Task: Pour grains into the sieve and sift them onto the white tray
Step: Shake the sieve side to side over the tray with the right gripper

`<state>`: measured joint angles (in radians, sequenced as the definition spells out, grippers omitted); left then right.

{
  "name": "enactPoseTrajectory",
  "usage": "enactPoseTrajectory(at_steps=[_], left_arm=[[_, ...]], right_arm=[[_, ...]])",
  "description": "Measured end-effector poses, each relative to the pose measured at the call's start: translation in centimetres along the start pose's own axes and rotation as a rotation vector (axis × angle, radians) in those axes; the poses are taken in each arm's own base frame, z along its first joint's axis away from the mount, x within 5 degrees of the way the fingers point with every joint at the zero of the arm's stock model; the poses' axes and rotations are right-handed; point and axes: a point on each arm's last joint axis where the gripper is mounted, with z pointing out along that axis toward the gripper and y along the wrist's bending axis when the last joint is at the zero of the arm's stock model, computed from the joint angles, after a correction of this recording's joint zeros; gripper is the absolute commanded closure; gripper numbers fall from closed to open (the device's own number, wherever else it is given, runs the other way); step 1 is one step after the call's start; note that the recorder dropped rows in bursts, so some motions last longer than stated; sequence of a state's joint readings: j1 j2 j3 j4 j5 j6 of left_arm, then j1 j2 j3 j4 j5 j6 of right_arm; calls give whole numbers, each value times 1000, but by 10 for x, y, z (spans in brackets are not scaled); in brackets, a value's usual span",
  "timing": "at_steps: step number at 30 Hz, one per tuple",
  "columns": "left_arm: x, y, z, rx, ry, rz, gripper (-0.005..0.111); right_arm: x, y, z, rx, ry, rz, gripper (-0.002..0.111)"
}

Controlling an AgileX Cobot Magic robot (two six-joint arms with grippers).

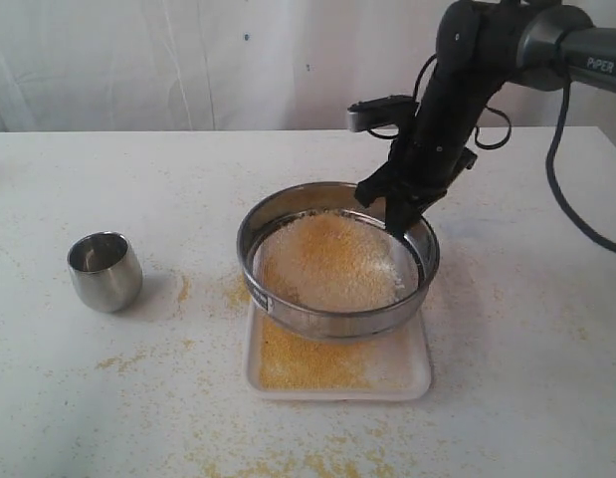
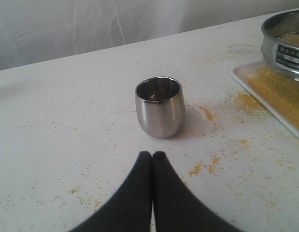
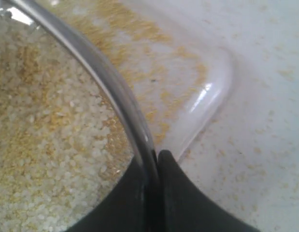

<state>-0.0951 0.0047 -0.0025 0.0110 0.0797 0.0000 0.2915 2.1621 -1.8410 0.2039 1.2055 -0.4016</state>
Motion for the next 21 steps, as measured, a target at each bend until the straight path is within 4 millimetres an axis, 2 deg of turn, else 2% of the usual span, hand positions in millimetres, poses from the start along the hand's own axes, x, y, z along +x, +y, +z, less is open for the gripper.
enactPoseTrajectory(at_steps=[2, 5, 7, 11, 13, 16, 18, 21], left_arm=[[0, 0, 0, 0, 0, 0, 107], [0, 0, 0, 0, 0, 0, 107], [0, 0, 0, 0, 0, 0, 107], [0, 0, 0, 0, 0, 0, 107], [0, 0, 0, 0, 0, 0, 107], [0, 0, 0, 0, 0, 0, 107], [0, 0, 0, 0, 0, 0, 107], [0, 0, 0, 0, 0, 0, 107]], right_arm=[[-1, 5, -1, 43, 10, 48, 108], [-3, -3, -3, 114, -34, 248, 108], [-3, -6, -4, 62, -46, 205, 108], [-2, 10, -5, -61, -23, -19, 108], [-2, 11, -5, -15, -7, 25, 108], [0, -2, -7, 94, -2, 181, 108], [1, -7, -7, 80, -8, 119, 108], [1, 0, -9, 29, 0, -20, 108]])
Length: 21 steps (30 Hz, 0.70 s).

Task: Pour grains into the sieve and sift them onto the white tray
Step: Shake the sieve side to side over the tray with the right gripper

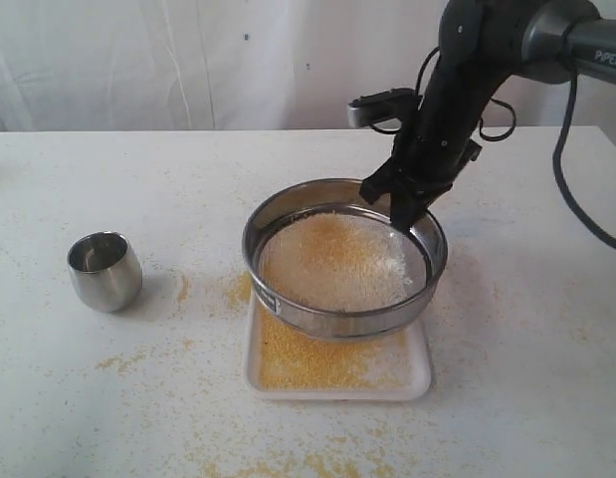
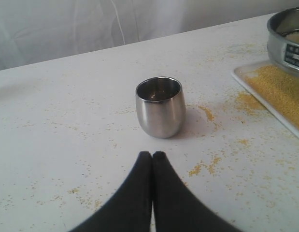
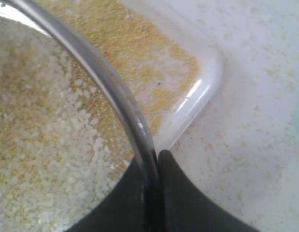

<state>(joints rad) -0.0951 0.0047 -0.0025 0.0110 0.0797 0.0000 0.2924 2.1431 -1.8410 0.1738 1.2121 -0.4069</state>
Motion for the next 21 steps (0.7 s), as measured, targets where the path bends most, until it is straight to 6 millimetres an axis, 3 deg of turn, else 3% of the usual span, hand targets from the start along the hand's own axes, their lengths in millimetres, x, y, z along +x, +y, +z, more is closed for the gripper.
enactPoseTrajectory(at_steps=[5, 10, 14, 15, 19, 21], left_arm=[[0, 0, 0, 0, 0, 0, 107], [0, 0, 0, 0, 0, 0, 107], [0, 0, 0, 0, 0, 0, 107], [0, 0, 0, 0, 0, 0, 107], [0, 0, 0, 0, 0, 0, 107], [0, 0, 0, 0, 0, 0, 107]], right_arm=[[-1, -6, -4, 135, -23, 260, 108], [-1, 6, -7, -33, -23, -16, 108], [-4, -3, -9, 128, -55, 268, 108], [-4, -5, -9, 136, -61, 268, 108], [-1, 2, -11, 13, -36, -15, 108], [-1, 10, -10, 23, -5, -13, 108]])
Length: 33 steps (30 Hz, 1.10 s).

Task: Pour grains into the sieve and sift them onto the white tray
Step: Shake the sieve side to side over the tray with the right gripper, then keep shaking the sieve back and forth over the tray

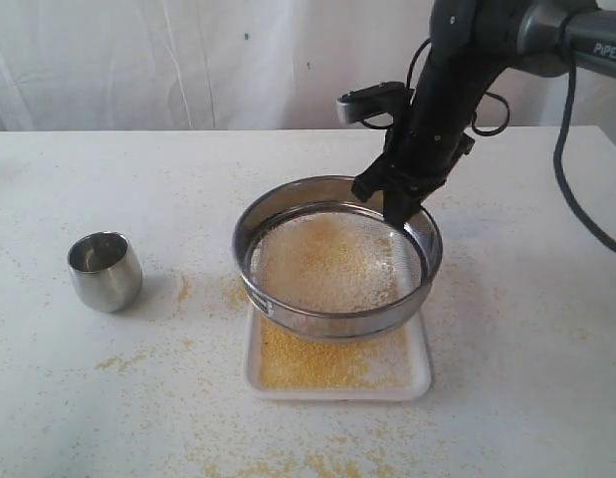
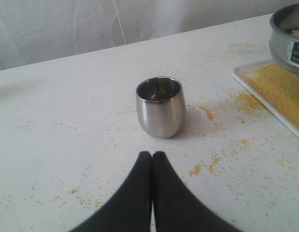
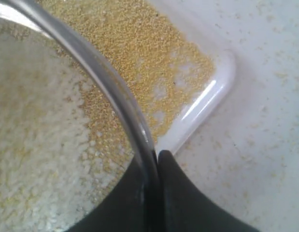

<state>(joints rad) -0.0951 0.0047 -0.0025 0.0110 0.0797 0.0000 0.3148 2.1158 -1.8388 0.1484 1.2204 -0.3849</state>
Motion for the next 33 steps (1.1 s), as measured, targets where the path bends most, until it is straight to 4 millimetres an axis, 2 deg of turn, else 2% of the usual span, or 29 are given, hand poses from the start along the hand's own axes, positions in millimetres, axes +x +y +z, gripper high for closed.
enactPoseTrajectory(at_steps=[3, 4, 6, 7, 8, 9, 10, 11, 12, 13, 14, 15, 16, 17, 18, 19, 20, 22, 23, 24, 25, 27, 30, 31, 33], left_arm=[[0, 0, 0, 0, 0, 0, 107], [0, 0, 0, 0, 0, 0, 107], [0, 0, 0, 0, 0, 0, 107], [0, 0, 0, 0, 0, 0, 107], [0, 0, 0, 0, 0, 0, 107], [0, 0, 0, 0, 0, 0, 107], [0, 0, 0, 0, 0, 0, 107], [0, 0, 0, 0, 0, 0, 107], [0, 0, 0, 0, 0, 0, 107], [0, 0, 0, 0, 0, 0, 107], [0, 0, 0, 0, 0, 0, 107], [0, 0, 0, 0, 0, 0, 107], [0, 0, 0, 0, 0, 0, 107], [0, 0, 0, 0, 0, 0, 107], [0, 0, 0, 0, 0, 0, 107], [0, 0, 0, 0, 0, 0, 107], [0, 0, 0, 0, 0, 0, 107], [0, 0, 0, 0, 0, 0, 107], [0, 0, 0, 0, 0, 0, 107], [0, 0, 0, 0, 0, 0, 107], [0, 0, 0, 0, 0, 0, 107], [0, 0, 0, 0, 0, 0, 107], [0, 0, 0, 0, 0, 0, 107], [0, 0, 0, 0, 0, 0, 107], [0, 0, 0, 0, 0, 0, 107]], right_arm=[[0, -6, 0, 82, -7, 187, 108], [1, -12, -1, 53, -19, 122, 108], [1, -8, -3, -6, -32, 2, 108], [2, -5, -4, -10, -19, -1, 108], [2, -4, -5, 9, -10, 25, 108], [2, -8, -7, 100, -17, 182, 108], [1, -11, -8, 131, -36, 235, 108], [3, -18, -10, 131, -52, 223, 108], [3, -17, -11, 63, -54, 105, 108], [3, -10, -11, -9, -51, -11, 108], [4, -4, -10, -27, -31, -40, 108], [3, -4, -10, 35, -16, 64, 108], [3, -13, -11, 140, -38, 226, 108], [3, -18, -11, 156, -46, 240, 108], [5, -22, -12, 134, -49, 173, 108], [5, -17, -12, 50, -49, 10, 108], [5, -11, -11, -4, -36, -57, 108], [4, -5, -10, 23, -17, 27, 108], [2, -10, -10, 89, -48, 189, 108], [2, -14, -11, 98, -60, 195, 108], [3, -17, -12, 35, -70, 86, 108], [4, -6, -11, -51, -52, -1, 108], [1, -12, -9, 35, -73, 215, 108], [1, -15, -9, 47, -82, 235, 108], [2, -19, -9, 0, -92, 138, 108]])
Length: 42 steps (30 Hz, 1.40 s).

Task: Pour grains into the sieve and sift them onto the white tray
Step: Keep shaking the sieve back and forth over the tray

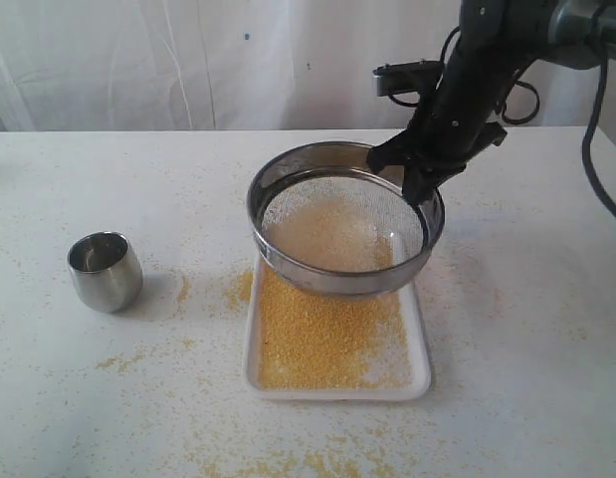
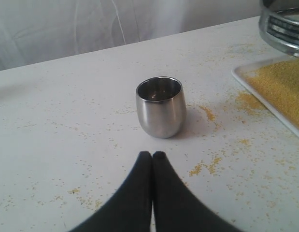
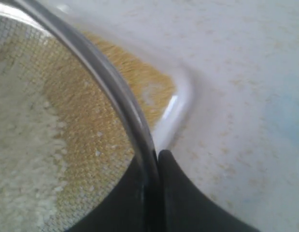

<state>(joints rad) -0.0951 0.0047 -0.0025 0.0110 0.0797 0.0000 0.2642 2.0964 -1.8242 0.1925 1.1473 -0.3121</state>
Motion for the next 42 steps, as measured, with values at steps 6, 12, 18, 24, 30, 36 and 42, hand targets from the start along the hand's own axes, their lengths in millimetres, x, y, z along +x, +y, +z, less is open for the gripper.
enactPoseTrajectory(at_steps=[6, 12, 18, 24, 30, 36, 42], left_arm=[[0, 0, 0, 0, 0, 0, 107], [0, 0, 0, 0, 0, 0, 107], [0, 0, 0, 0, 0, 0, 107], [0, 0, 0, 0, 0, 2, 107], [0, 0, 0, 0, 0, 2, 107], [0, 0, 0, 0, 0, 2, 107], [0, 0, 0, 0, 0, 2, 107]], right_arm=[[1, -3, 2, 70, 21, 87, 108], [6, 2, 3, -30, 73, -152, 108], [6, -9, 2, -2, 46, -114, 108], [1, -1, 2, 60, 4, 97, 108], [5, 4, 1, -70, 23, -97, 108], [-1, -10, 0, 44, -50, 115, 108], [3, 3, 1, -21, 15, 3, 108]])
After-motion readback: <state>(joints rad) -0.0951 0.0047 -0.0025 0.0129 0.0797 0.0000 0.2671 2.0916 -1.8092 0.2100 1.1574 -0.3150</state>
